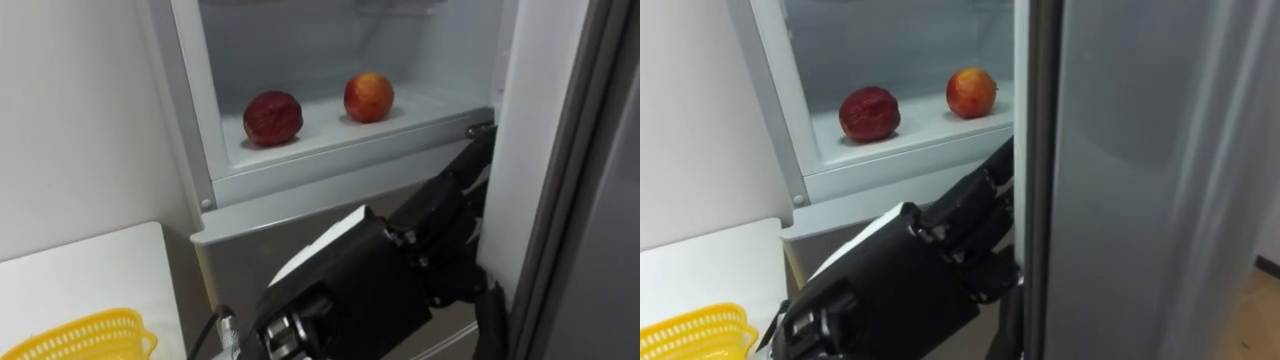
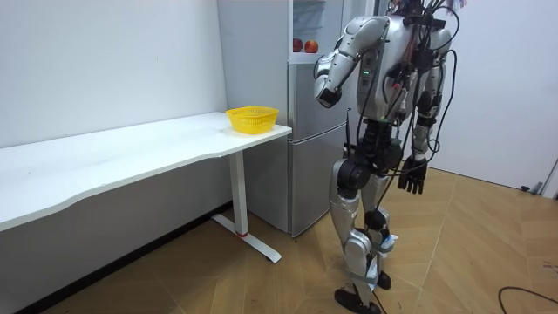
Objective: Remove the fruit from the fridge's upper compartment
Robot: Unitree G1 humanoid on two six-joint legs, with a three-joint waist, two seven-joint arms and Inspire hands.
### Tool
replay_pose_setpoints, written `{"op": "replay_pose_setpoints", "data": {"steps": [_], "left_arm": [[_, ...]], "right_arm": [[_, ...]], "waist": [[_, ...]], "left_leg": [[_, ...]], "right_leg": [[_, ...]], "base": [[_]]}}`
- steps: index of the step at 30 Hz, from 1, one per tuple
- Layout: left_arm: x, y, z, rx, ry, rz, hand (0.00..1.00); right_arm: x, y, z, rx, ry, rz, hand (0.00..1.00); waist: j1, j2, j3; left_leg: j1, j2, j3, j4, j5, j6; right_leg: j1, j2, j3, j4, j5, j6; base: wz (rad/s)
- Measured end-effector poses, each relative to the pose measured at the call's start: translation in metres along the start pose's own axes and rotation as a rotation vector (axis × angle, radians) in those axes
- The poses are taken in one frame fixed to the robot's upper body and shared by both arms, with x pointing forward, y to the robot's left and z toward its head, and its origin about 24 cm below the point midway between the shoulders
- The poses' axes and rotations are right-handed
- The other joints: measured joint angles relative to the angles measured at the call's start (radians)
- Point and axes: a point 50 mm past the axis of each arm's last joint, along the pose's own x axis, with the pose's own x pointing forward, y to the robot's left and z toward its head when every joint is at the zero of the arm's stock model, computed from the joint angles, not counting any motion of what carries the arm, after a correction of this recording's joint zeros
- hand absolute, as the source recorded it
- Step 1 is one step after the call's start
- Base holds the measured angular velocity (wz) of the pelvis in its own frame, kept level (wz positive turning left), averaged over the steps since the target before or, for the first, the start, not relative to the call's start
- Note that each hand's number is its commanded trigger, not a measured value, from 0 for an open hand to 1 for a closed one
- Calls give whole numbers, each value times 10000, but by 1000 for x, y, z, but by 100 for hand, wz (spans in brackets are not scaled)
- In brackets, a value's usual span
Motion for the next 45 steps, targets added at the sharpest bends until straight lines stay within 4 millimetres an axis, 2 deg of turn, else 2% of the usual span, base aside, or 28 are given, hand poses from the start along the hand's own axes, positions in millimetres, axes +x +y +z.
{"op": "replay_pose_setpoints", "data": {"steps": [17, 23, 25, 29, 34, 39, 45], "left_arm": [[4, -3, -1, -143, -42, -289, 0], [9, -5, -1, -474, -147, -560, 0], [12, -6, 0, -458, -170, -667, 0], [17, -5, 3, -373, -215, -858, 0], [23, -3, 5, -1354, -791, -971, 0], [23, -3, 1, -1530, -727, -895, 0], [22, -2, 1, -1512, -674, -867, 0]], "right_arm": [[0, -1, -2, 701, 94, 28, 0], [0, -2, -8, 1135, 288, 14, 0], [-1, -2, -11, 1133, 360, 29, 0], [0, -2, -9, 1131, 304, 122, 0], [-1, -5, -11, 1477, 350, 137, 0], [-1, -6, -12, 1497, 368, 134, 0], [0, -7, -10, 1515, 309, 133, 0]], "waist": [[-66, 34, -21], [-301, 208, -32], [-323, 323, -15], [-390, 404, 6], [-608, 508, 4], [-830, 526, 15], [-830, 528, 14]], "left_leg": [[-37, 7, 20, -67, -16, -6], [-2, 9, 42, -62, -16, -6], [61, 11, 179, -48, -15, -7], [85, 23, 430, -44, -14, -8], [142, 76, 722, -69, -15, -9], [185, 99, 872, -68, -13, -11], [158, 103, 892, -66, -13, -11]], "right_leg": [[9, 9, 1, -22, 0, 1], [1, 14, 44, -41, 2, 0], [-14, 11, 147, -27, 2, -1], [-137, 12, 351, -28, 11, -3], [-132, 157, 692, -180, 159, -4], [-159, 231, 894, -180, 181, -19], [-238, 281, 1084, -172, 184, -23]], "base": [[0], [-2], [-13], [-22], [-18], [-12], [-9]]}}
